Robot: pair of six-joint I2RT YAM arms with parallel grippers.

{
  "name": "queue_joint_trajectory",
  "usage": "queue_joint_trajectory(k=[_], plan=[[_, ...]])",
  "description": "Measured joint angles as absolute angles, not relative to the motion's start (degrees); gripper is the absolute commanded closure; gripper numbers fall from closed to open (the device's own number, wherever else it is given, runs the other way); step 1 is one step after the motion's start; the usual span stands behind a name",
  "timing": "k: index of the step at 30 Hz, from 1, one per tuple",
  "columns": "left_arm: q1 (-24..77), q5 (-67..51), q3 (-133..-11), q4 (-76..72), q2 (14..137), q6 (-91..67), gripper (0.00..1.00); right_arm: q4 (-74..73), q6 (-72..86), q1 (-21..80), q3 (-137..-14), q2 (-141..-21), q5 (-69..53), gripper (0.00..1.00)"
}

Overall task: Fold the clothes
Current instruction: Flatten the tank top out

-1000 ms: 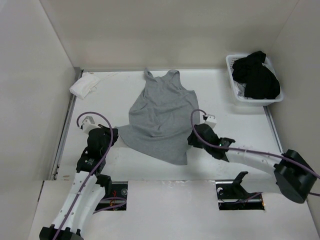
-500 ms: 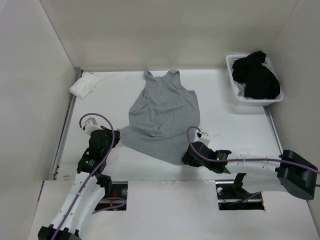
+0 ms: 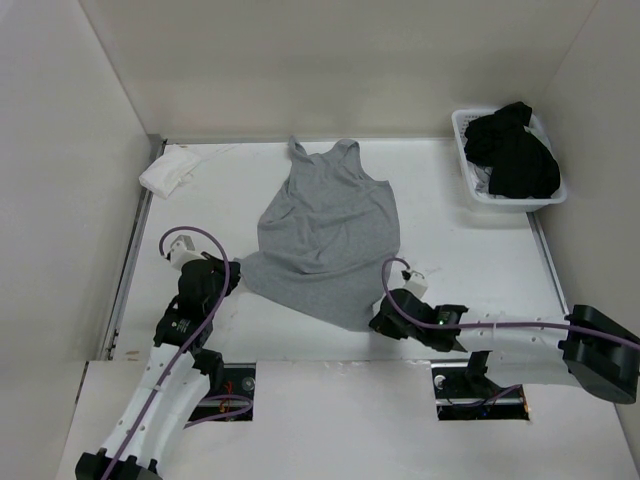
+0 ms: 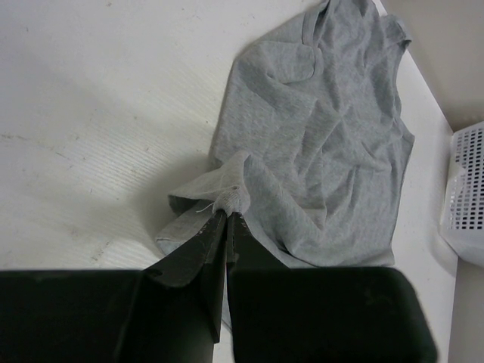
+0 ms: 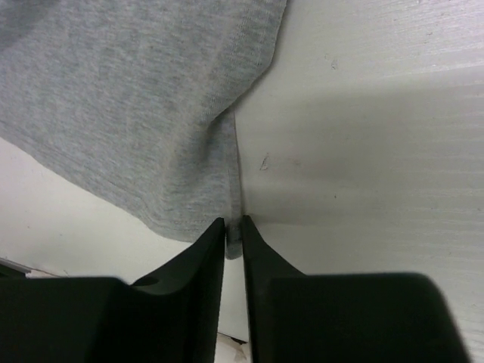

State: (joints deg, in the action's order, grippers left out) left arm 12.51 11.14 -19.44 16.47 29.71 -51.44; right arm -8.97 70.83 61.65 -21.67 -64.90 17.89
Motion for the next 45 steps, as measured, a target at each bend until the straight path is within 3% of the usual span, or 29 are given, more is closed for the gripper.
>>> queue_joint_trajectory(k=[4, 10, 13, 17, 24, 28, 31, 34, 38, 41, 45], plan=[[12.5, 11.1, -19.5, 16.6, 29.3, -51.4, 1.0, -9.9, 69.8, 61.5, -21.6, -63.9, 18.0, 0.96], [12.5, 11.8, -25.9, 22.5, 26.0, -50.8, 1.0, -20.0, 62.5, 61.0, -26.8, -45.7, 22.3, 0.99], [12.7, 13.0, -36.2, 25.1, 24.2, -49.8, 1.0, -27.1, 55.4, 60.0, -40.4, -38.8, 26.1, 1.0], [12.7, 14.9, -54.1, 25.2, 23.4, -48.7, 1.0, -32.1, 43.8, 61.1, -66.2, -38.8, 33.1, 1.0], [7.4, 15.5, -85.8, 21.6, 28.7, -46.9, 1.0, -32.0, 20.2, 79.9, -110.1, -51.2, 47.7, 1.0], [4.4, 14.2, -99.1, 19.4, 33.5, -46.7, 1.0, -23.1, 1.9, 92.4, -122.1, -58.0, 57.0, 1.0], [2.8, 12.9, -102.5, 18.3, 36.1, -46.8, 1.0, -12.1, -12.1, 94.4, -120.8, -61.0, 61.1, 1.0], [1.6, 12.2, -99.2, 15.6, 37.6, -47.0, 1.0, -3.3, -20.9, 89.9, -113.0, -62.0, 62.3, 1.0], [1.6, 12.1, -84.9, 12.4, 39.6, -47.6, 1.0, -2.9, -19.7, 77.7, -101.1, -62.4, 59.7, 1.0], [1.9, 13.0, -75.2, 12.2, 46.4, -47.7, 1.0, -9.6, -9.8, 64.0, -97.9, -65.6, 50.5, 1.0], [2.9, 14.1, -74.4, 11.3, 62.8, -47.0, 1.0, -15.7, 3.5, 42.1, -98.8, -75.2, 32.1, 1.0]])
